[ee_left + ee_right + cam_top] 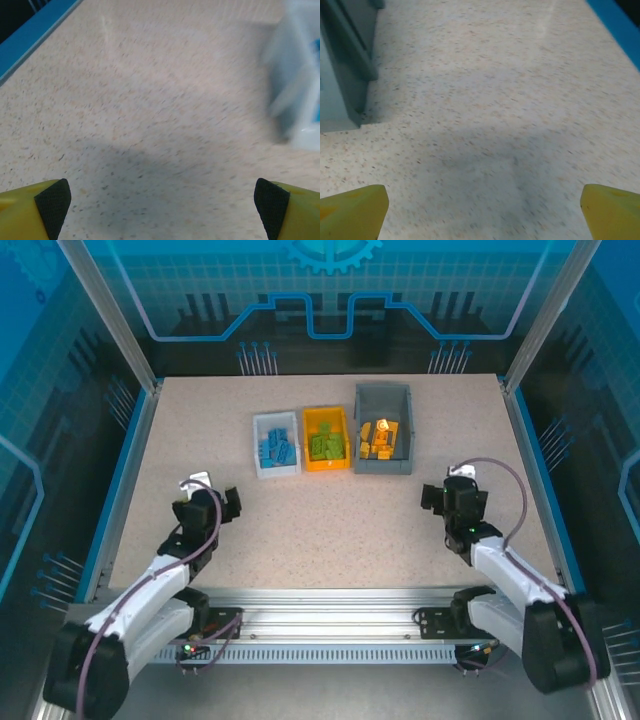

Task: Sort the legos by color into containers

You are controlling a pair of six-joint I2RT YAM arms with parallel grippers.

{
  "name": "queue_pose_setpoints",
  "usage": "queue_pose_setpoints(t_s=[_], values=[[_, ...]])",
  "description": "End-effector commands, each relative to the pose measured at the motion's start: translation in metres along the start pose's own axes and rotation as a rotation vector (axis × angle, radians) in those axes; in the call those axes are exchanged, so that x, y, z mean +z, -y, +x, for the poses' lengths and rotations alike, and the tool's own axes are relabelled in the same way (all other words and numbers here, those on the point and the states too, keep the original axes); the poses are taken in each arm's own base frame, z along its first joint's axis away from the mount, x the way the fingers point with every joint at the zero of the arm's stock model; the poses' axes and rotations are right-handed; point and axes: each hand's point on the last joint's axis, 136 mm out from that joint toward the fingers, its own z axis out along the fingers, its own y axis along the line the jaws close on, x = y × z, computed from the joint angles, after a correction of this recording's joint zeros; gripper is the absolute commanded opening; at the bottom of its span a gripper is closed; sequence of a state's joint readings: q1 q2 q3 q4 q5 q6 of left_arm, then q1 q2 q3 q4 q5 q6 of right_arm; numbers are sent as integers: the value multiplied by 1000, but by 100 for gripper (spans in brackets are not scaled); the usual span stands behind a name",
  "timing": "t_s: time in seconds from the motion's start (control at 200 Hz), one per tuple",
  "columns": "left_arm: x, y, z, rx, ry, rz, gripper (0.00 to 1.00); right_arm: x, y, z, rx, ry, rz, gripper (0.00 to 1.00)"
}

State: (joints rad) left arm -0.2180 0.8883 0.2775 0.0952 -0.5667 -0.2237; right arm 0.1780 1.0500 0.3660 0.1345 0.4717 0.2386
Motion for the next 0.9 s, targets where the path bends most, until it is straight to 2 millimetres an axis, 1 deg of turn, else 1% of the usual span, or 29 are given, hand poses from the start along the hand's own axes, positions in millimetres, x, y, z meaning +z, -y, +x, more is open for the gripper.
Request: queue_pose_setpoints(t_s=[0.0,0.04,0.08,0.105,0.155,0.185,0.23,0.245,0.275,0.29,0.3,0.31,0.335,0.365,0.385,0.39,0.395,0.42,0.435,0.465,0.495,0.535,0.565,0.6,0.655,0.68,0.895], values=[[20,10,-45,2,171,37,99,12,-19,-51,20,235,-107,100],[30,16,-44,21,169,52,99,19,-22,-51,15,248,-119,100],[41,19,-45,35,161,56,99,25,-23,-51,-2,224,-116,100],[46,25,-48,51,155,75,99,28,-25,-51,-26,215,-124,100],[56,27,-54,28,175,81,99,32,-26,-56,-62,231,-122,100],[59,29,-61,9,208,97,99,33,-26,-59,-73,259,-127,100],[67,30,-63,30,209,92,99,37,-22,-61,-47,287,-145,100],[69,30,-66,25,220,95,99,41,-19,-58,-30,268,-148,100],[76,27,-62,5,218,95,99,47,-14,-51,3,248,-159,100],[79,25,-58,-5,214,90,99,49,-13,-53,11,264,-165,100],[80,24,-60,-8,232,97,99,49,-13,-55,10,275,-165,100],[80,24,-62,-14,244,111,99,48,-13,-55,7,276,-167,100],[80,28,-58,-19,229,156,99,49,-19,-53,-13,250,-177,100],[81,29,-48,-13,184,169,99,50,-24,-52,-35,250,-191,100],[83,28,-43,-14,190,163,99,53,-25,-49,-37,251,-195,100],[82,28,-46,-15,210,165,99,53,-26,-47,-37,251,-196,100],[83,28,-42,-11,204,165,99,54,-25,-45,-34,251,-196,100],[81,30,-50,-8,284,184,99,54,-26,-48,-36,298,-202,100],[78,29,-52,-11,302,185,99,54,-28,-46,-43,308,-209,100],[78,27,-45,-24,261,182,99,54,-29,-41,-48,271,-215,100],[79,26,-45,-28,232,176,99,56,-29,-42,-44,243,-220,100],[84,29,-46,-21,222,189,99,58,-31,-46,-51,267,-227,100],[88,32,-48,-7,213,195,99,59,-31,-42,-57,231,-208,100],[90,35,-46,-1,179,196,99,61,-30,-45,-60,235,-176,100],[89,35,-48,-1,201,200,99,63,-30,-45,-77,220,-136,100],[89,35,-47,-3,195,201,99,62,-31,-47,-77,233,-137,100],[89,35,-48,-3,197,202,99,62,-31,-45,-79,227,-136,100]])
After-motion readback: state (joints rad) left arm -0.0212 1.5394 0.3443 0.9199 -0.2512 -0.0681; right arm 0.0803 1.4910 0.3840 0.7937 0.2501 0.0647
